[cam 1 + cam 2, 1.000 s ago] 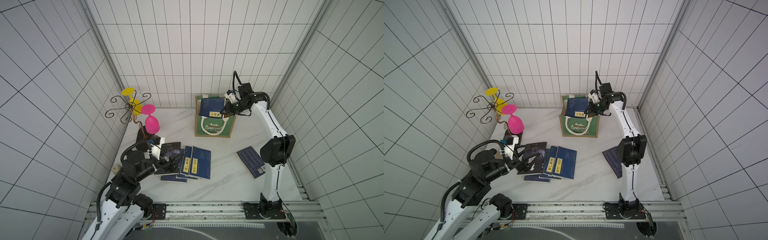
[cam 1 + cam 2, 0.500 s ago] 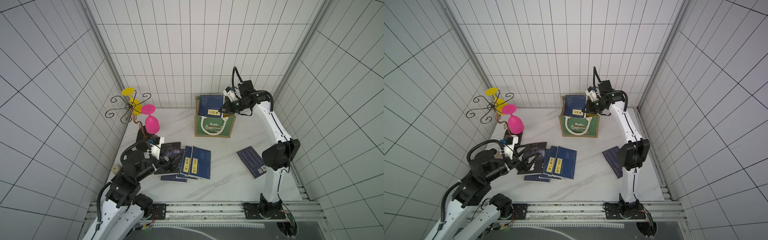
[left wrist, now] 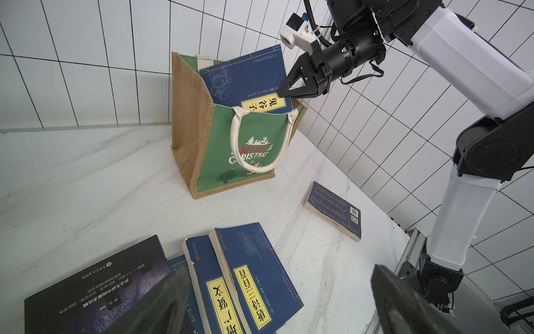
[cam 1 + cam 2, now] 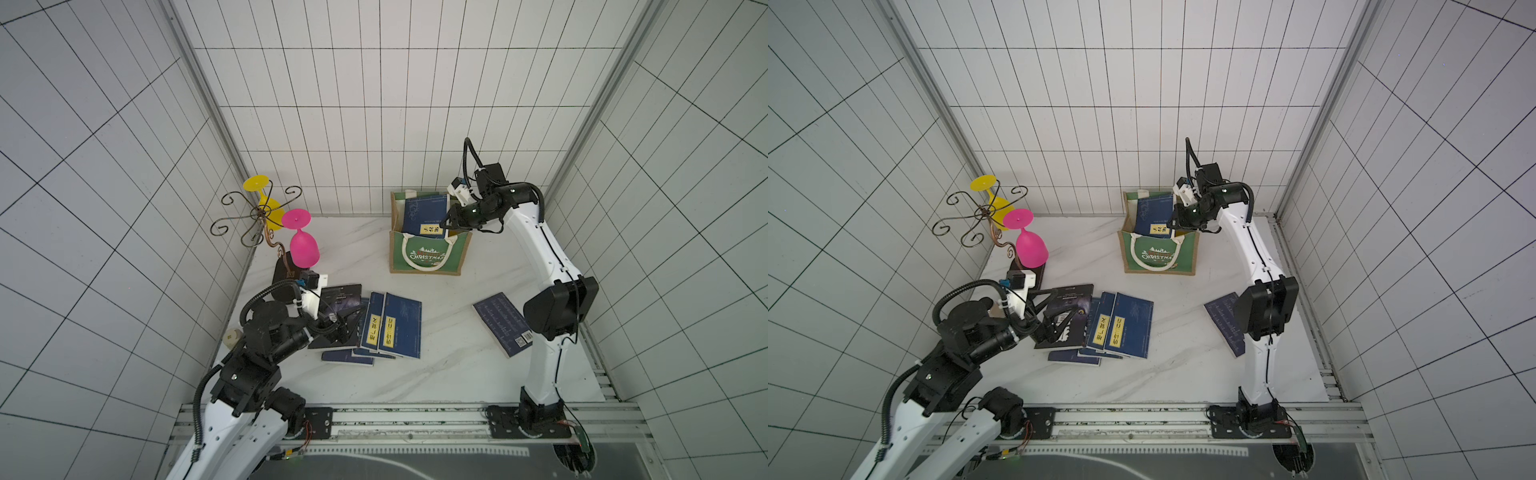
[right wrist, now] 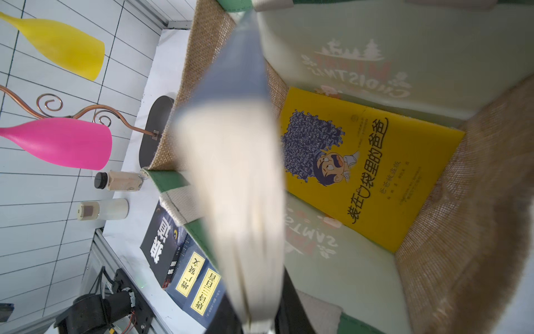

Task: Put the books into the canvas bag
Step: Place the book in the canvas bag.

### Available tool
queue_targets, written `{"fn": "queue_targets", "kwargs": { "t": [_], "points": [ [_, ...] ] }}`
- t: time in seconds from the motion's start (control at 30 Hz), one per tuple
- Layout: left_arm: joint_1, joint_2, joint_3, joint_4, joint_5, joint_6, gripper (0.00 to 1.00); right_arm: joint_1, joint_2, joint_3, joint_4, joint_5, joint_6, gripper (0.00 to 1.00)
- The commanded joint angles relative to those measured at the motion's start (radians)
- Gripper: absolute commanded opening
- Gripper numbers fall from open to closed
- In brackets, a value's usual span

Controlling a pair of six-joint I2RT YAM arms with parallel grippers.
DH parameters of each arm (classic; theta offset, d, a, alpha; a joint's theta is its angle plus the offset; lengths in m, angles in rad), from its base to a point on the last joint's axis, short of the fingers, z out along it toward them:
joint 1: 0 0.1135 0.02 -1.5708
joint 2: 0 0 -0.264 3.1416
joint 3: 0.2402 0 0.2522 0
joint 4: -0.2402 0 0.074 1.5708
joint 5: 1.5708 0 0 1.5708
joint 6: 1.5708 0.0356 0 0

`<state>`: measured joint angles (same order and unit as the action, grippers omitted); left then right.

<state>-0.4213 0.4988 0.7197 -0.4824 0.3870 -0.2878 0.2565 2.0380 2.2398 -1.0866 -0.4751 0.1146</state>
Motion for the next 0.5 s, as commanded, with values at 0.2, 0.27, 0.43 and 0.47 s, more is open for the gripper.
{"fn": "queue_targets", "kwargs": {
  "t": [0.2,0.27,0.43,0.47],
  "points": [
    [0.012,0.004,-0.005,0.025,0.006,0.001,0.97,-0.003,0.066,0.129,-0.017,0.099,-0.012,0.58],
    [0.013,0.003,-0.006,0.025,0.004,0.001,0.97,0.009,0.063,0.159,-0.012,0.106,-0.025,0.62],
    [0.018,0.011,-0.006,0.025,0.005,0.001,0.97,0.091,-0.038,0.096,0.058,0.184,-0.066,0.75],
    [0.018,0.015,-0.006,0.025,0.005,0.001,0.97,0.116,-0.075,0.048,0.085,0.216,-0.068,0.77]
  ]
}}
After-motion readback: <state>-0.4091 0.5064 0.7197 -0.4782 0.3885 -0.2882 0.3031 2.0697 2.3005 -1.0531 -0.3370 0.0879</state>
